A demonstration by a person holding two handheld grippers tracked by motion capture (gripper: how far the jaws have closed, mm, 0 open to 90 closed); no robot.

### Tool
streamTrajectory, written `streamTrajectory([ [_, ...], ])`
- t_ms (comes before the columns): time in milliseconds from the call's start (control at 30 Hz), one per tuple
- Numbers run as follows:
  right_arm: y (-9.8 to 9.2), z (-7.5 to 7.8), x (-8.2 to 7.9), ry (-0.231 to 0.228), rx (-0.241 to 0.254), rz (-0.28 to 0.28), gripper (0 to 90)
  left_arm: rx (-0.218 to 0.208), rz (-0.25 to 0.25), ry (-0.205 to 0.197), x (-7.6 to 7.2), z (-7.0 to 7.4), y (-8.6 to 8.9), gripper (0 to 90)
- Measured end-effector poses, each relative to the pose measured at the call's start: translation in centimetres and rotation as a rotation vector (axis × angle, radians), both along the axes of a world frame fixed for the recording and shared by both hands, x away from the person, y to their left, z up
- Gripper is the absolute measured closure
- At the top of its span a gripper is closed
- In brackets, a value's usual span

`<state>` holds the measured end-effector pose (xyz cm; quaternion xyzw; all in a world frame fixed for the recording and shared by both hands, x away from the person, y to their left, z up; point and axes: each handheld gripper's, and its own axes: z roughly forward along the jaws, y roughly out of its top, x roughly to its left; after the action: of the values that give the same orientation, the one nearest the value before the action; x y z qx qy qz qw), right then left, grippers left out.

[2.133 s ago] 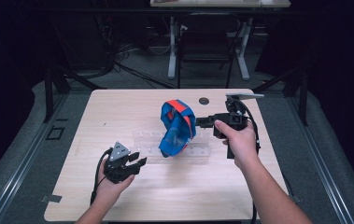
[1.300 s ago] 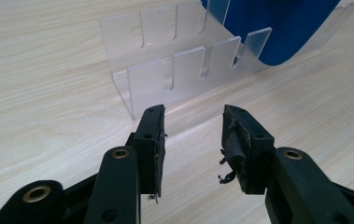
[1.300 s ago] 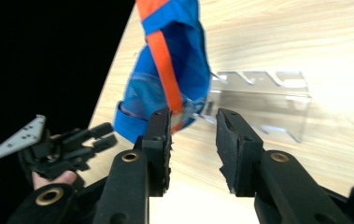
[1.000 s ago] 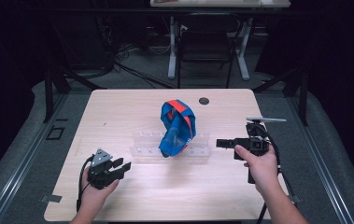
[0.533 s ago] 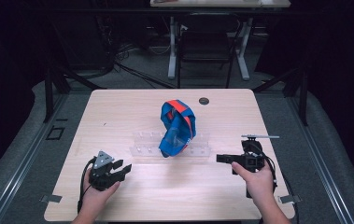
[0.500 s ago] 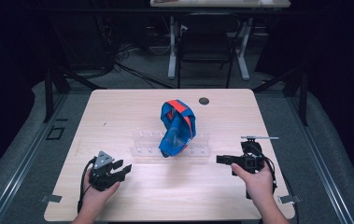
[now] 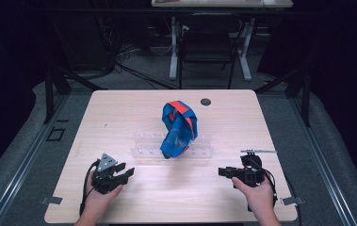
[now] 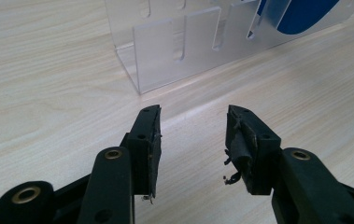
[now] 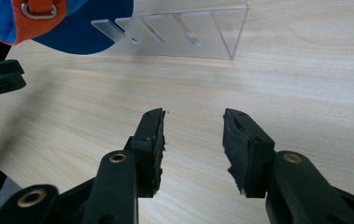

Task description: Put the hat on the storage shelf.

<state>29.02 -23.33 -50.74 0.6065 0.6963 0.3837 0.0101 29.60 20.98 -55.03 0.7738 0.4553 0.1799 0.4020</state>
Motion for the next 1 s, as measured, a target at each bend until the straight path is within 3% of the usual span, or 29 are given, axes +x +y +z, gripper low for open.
streamTrajectory([
  [400, -0.8, -1.9, -0.9, -0.021, 0.009, -0.045, 56.9, -0.005, -0.002, 0.016, 0.0, 0.0, 0.1, 55.4],
  [667, -0.7, -3.0, -1.6, -0.049, -0.025, -0.027, 55.9, -0.015, -0.004, 0.01, 0.0, -0.1, 0.0, 55.4],
  [1000, -1.2, -3.4, -1.8, -0.044, -0.016, -0.043, 55.9, -0.016, -0.006, 0.025, 0.1, -0.2, -0.1, 51.4],
])
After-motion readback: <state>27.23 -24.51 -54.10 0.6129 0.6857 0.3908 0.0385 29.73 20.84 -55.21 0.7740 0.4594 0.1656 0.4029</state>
